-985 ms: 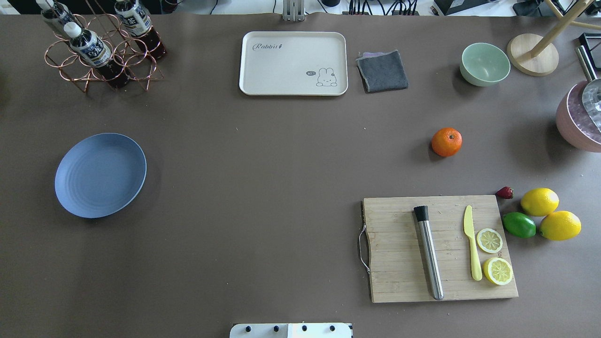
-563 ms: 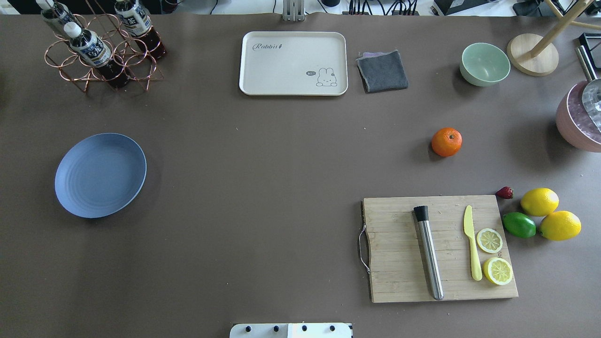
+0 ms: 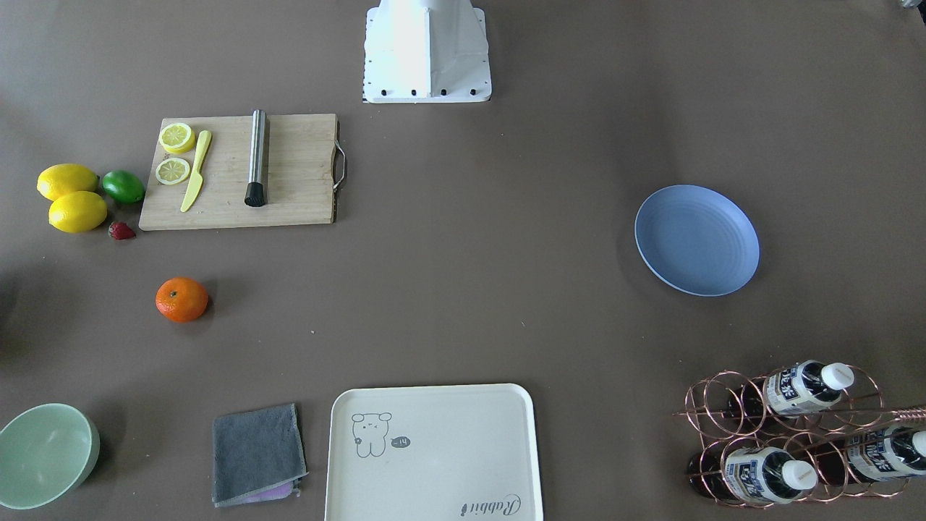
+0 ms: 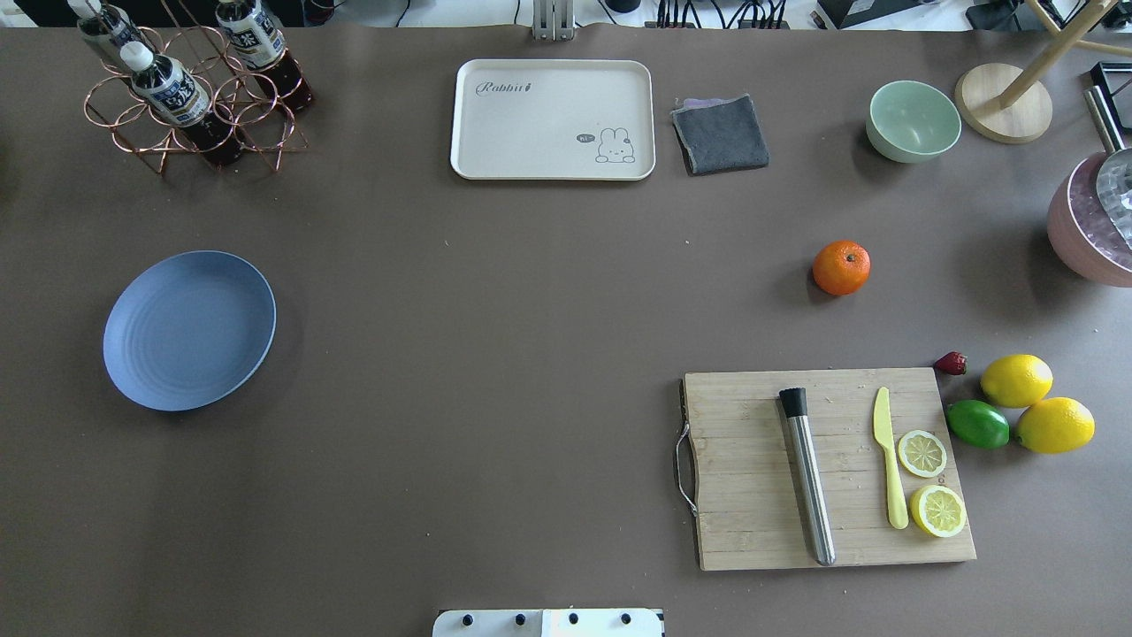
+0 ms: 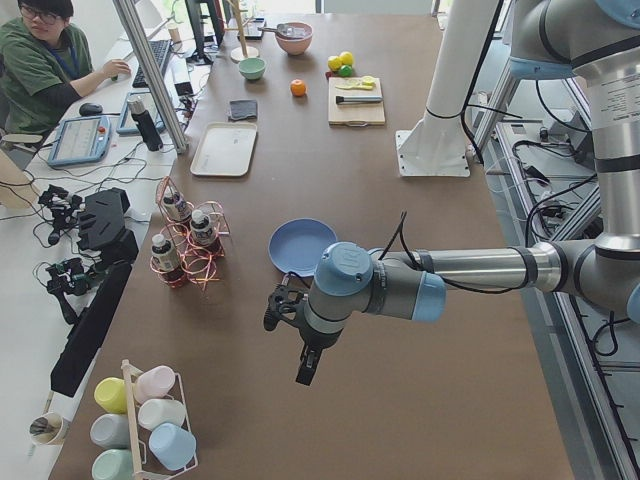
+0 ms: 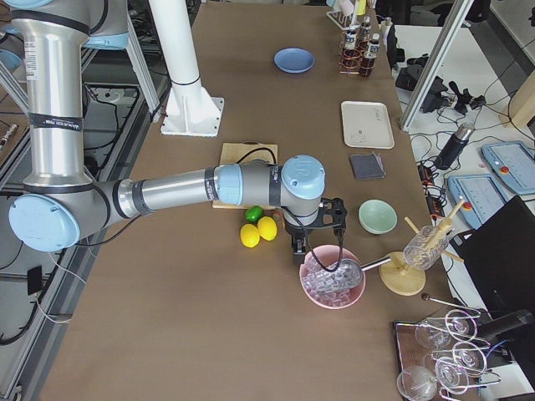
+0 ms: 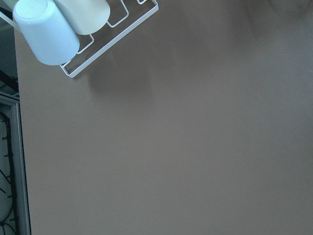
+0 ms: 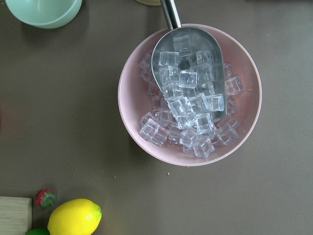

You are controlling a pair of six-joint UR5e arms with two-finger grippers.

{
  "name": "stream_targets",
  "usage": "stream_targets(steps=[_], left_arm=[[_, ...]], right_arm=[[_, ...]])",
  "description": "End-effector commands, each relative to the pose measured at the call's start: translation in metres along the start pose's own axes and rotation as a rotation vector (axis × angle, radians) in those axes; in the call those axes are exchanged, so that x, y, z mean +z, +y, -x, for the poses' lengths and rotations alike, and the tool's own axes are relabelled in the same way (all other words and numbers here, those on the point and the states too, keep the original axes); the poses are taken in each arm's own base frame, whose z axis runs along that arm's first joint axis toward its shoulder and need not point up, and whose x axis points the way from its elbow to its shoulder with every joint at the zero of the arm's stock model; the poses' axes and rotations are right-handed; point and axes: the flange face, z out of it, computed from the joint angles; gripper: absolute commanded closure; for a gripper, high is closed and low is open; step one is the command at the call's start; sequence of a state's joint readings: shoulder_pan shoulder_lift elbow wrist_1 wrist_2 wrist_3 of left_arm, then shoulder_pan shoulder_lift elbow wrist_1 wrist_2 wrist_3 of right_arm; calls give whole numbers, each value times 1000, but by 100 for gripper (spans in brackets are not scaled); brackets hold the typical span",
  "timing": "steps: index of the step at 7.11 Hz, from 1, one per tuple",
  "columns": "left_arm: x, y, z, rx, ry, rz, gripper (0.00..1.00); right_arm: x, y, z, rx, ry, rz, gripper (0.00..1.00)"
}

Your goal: Pick orange to plate

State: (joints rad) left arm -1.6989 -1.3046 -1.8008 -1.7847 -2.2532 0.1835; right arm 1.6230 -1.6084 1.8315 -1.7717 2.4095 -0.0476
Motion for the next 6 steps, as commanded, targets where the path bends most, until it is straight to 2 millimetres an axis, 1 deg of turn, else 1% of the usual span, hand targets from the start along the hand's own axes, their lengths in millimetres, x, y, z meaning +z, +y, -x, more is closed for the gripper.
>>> stream_targets(steps=[1, 2, 4, 5, 6], left_arm=[[8, 3, 6, -11, 5, 15, 2], [12, 2, 8, -20, 11, 24, 2], [16, 7, 0, -21, 114, 11, 2], [16, 7, 0, -19, 115, 12, 2], [15, 2, -4, -5, 115, 4, 2]], right_arm=[[0, 1, 0, 0, 0, 0, 0], [1, 1, -1, 3, -1, 2, 0], [2, 3, -2, 2, -2, 4, 0], [2, 5, -2, 3, -5, 5, 0], [2, 5, -1, 3, -7, 4, 0]])
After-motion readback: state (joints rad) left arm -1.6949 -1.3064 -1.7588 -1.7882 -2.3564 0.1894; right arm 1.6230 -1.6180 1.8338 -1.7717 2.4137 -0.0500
